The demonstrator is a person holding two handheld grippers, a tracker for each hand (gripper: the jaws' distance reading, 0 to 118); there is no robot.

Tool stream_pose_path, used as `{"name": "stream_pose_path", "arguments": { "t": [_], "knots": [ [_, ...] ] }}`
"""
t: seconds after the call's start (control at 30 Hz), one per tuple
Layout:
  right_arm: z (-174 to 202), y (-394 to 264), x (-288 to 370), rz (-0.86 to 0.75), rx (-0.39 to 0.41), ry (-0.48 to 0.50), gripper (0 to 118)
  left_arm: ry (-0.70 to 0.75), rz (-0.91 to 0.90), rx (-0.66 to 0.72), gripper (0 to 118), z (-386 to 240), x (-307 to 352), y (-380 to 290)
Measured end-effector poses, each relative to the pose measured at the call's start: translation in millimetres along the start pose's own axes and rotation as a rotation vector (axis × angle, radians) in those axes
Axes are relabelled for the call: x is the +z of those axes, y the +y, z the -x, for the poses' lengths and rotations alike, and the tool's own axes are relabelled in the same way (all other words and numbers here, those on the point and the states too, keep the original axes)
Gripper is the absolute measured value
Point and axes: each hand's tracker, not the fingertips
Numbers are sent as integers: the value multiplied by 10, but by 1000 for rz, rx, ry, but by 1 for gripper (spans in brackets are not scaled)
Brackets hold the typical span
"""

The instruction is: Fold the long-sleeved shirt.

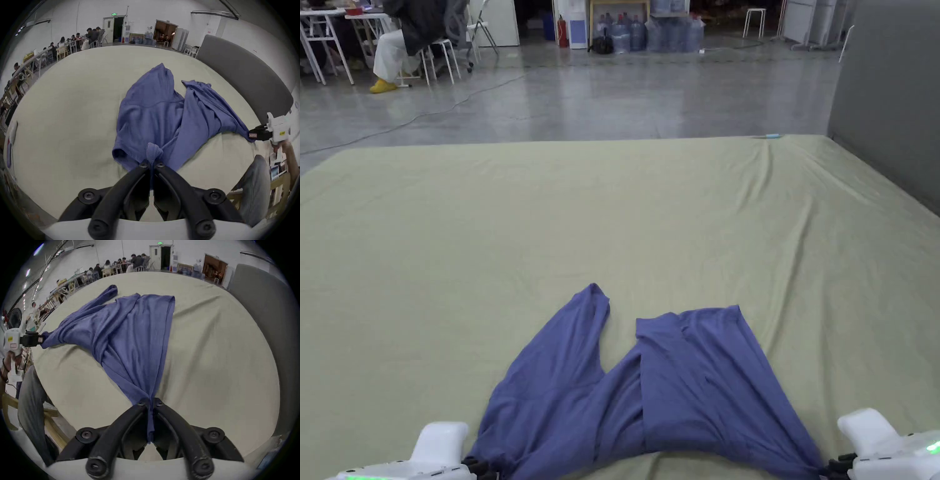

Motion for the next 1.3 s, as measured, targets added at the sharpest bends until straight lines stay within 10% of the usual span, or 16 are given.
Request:
{"name": "stream_pose_path", "arguments": {
  "t": [0.07,0.1,0.13,0.17,0.37,0.43,0.47,0.5,0.7,0.8,0.87,0.97,1.07,1.3],
  "knots": [
    [11,41,36,-10,-8,-13,36,-8,-10,13,28,46,26,85],
    [1,70,98,-31,-6,-23,82,-17,-35,13,86,76,70,129],
    [-8,108,182,-56,-9,-40,106,-9,-52,1,114,93,156,200],
    [4,136,295,-71,-14,-69,112,-3,-62,-3,118,110,232,265],
    [-81,239,820,-216,-131,-72,97,-27,-178,44,114,56,720,405],
    [-77,219,800,-222,-154,-70,0,0,-187,29,60,59,685,396],
    [-81,220,754,-207,-170,-70,0,14,-182,11,11,54,624,387],
    [-99,232,715,-194,-153,-70,0,48,-147,-7,0,-34,580,329],
    [-14,102,514,-120,-140,-33,0,-19,-109,-15,3,-155,422,181],
    [-59,186,525,-120,-151,-38,0,36,-79,-55,118,-180,305,164],
    [-10,193,532,-124,-139,-41,0,27,-55,-72,117,-209,228,148],
    [2,381,553,-141,-119,-33,0,41,49,-70,89,-150,-30,178],
    [-36,781,546,-174,-90,-33,0,46,55,-60,3,-105,-238,178],
    [-180,2131,-98,-196,-49,-37,4,9,81,-21,0,-168,-231,228]
  ]
}}
